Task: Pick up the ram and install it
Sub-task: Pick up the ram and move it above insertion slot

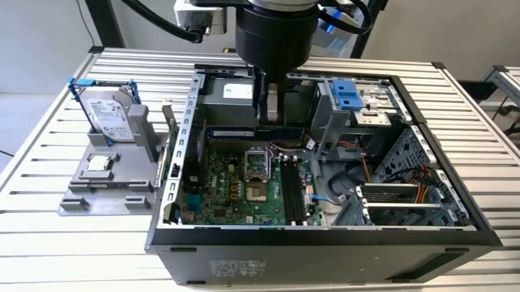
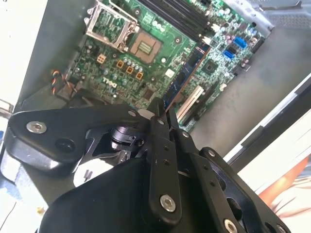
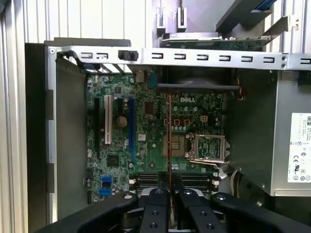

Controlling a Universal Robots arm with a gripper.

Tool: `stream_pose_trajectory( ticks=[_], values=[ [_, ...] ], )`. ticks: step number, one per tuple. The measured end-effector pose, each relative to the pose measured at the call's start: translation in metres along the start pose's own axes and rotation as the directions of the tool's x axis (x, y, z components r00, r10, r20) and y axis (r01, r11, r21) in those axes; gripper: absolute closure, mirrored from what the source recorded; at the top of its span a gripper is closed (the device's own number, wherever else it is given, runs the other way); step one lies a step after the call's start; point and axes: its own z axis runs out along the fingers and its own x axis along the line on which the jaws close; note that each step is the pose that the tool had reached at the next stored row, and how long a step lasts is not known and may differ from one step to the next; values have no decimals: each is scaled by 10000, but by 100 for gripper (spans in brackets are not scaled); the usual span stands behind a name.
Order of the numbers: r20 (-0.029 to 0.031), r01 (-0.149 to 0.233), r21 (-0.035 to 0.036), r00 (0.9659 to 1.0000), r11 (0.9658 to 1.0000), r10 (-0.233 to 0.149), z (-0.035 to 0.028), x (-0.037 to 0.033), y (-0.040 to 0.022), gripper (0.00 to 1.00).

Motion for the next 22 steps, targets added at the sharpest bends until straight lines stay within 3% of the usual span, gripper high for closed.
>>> stream_pose_trajectory(
  ticks=[22],
  values=[
    [-1, -1, 0, 10000, 10000, 1, -1, -5, -429, 100]
  ],
)
